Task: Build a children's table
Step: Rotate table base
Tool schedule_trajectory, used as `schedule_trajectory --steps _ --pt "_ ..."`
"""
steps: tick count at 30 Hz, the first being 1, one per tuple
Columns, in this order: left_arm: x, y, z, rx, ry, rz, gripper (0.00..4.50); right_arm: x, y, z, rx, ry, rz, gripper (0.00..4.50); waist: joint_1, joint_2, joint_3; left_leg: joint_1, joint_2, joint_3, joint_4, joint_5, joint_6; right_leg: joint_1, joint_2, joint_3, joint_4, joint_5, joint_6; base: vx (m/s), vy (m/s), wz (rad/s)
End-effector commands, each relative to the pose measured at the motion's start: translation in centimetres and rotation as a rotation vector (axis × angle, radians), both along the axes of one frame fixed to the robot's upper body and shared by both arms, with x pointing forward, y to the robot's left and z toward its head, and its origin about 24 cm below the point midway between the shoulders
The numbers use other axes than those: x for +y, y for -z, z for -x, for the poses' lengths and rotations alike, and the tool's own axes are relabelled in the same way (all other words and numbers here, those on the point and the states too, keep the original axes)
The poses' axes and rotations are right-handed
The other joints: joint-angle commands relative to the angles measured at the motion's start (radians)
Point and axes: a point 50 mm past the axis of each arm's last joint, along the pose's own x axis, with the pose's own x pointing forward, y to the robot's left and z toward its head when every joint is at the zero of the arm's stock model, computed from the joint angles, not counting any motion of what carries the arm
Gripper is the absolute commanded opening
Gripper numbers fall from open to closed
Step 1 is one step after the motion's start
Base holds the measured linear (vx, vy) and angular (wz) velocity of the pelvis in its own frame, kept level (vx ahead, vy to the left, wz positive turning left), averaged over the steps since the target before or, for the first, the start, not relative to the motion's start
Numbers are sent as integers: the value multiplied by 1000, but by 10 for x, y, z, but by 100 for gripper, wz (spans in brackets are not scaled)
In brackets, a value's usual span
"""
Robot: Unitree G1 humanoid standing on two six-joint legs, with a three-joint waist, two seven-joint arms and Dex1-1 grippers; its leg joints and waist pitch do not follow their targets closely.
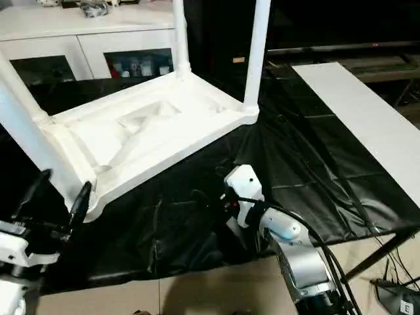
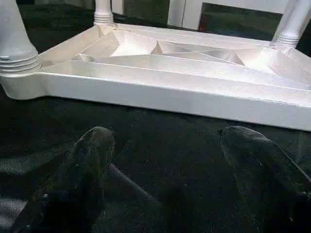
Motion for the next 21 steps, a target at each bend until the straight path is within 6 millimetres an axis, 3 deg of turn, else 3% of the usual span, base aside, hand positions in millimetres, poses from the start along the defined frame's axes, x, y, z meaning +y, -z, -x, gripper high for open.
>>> schedule_trajectory --steps 1,3,5,6,7,8,9,10,11,12,13,14,15,16,17,18,20,21 --pt "7 0 -4 5 -66 35 414 1 -6 -2 -27 -4 -14 381 -8 -2 -37 27 36 -33 -86 -614 -19 4 -39 14 -113 -700 -14 0 0 0" --pt "12 -4 -15 7 -114 84 427 1 -7 -3 -26 -10 -15 381 -10 -7 -35 31 32 -34 -81 -620 -17 -1 -37 5 -120 -728 0 0 0 0" --pt "19 -7 -26 12 -160 122 441 2 -7 -3 -24 -17 -14 381 -10 -3 -35 41 29 -33 -75 -628 -20 -8 -33 0 -127 -742 7 -30 -1 0" --pt "20 -9 -30 9 -159 130 447 2 -7 -4 -25 -20 -13 381 -18 5 -29 51 29 -40 -77 -670 -20 -3 -24 -26 -141 -733 16 -59 -2 0" --pt "20 -11 -32 5 -157 133 447 2 -7 -4 -25 -21 -12 381 -23 9 -26 47 35 -45 -87 -700 -20 8 -19 -38 -140 -706 15 -52 13 -7" --pt "19 -14 -37 2 -129 134 447 3 -7 -4 -24 -22 -13 381 -29 25 -20 24 62 -64 -131 -804 -35 53 -12 -50 -93 -583 -3 -60 37 -13" --pt "16 -15 -45 35 -74 154 447 3 -6 -4 -23 -22 -11 381 -24 30 -14 -1 82 -68 -168 -876 -48 81 -6 -48 -36 -486 -28 -60 37 -13" --pt "15 -15 -47 45 -59 160 447 3 -6 -4 -23 -22 -11 381 43 51 -22 -64 91 -29 -229 -970 -71 125 3 -39 119 -248 -73 -70 5 -1" --pt "13 -16 -53 63 -25 171 447 3 -5 -4 -20 -22 -6 381 44 24 -30 -34 87 -12 -213 -908 -35 100 -2 -1 120 -224 -62 0 0 0" --pt "10 -19 -61 77 36 163 447 1 -2 -6 -7 -6 23 381 37 -27 -29 77 25 -17 -78 -717 -77 -26 -59 50 -48 -708 -28 25 -89 11" --pt "8 -22 -64 81 75 147 447 0 0 -7 2 10 49 381 26 -42 -21 86 -12 -43 84 -393 -17 -58 -149 67 -145 -1070 -28 46 -67 -13" --pt "6 -23 -67 100 105 142 447 -2 3 -9 13 30 72 381 37 -20 -25 31 11 -74 36 -260 -10 12 -149 55 -115 -1017 -47 46 -67 -13" --pt "5 -23 -68 111 120 143 447 -3 4 -10 18 39 81 381 38 -16 -21 24 19 -70 -9 -324 -36 14 -107 26 -99 -948 -49 -12 14 -24" --pt "-2 -25 -70 154 215 132 447 -10 10 -17 44 112 124 381 31 9 -21 17 36 -76 -56 -531 -85 15 -52 6 -63 -784 -48 0 0 0" --pt "-9 -30 -70 189 339 96 447 -17 14 -25 67 200 138 381 26 8 -21 21 41 -81 -68 -616 -99 16 -46 5 -56 -721 -55 0 0 0" --pt "-12 -32 -69 210 392 83 447 -20 14 -28 76 232 133 381 28 24 -37 29 45 -85 -81 -681 -112 26 -50 18 -38 -540 -118 0 0 0" --pt "-16 -35 -67 250 465 77 447 -23 14 -34 89 272 118 381 28 19 -33 22 45 -73 -91 -647 -103 32 -50 22 -39 -463 -146 0 0 0" --pt "-22 -37 -64 288 557 55 447 -23 16 -40 108 305 109 381 30 9 -34 18 41 -64 -89 -599 -93 32 -58 30 -41 -471 -155 0 0 0"
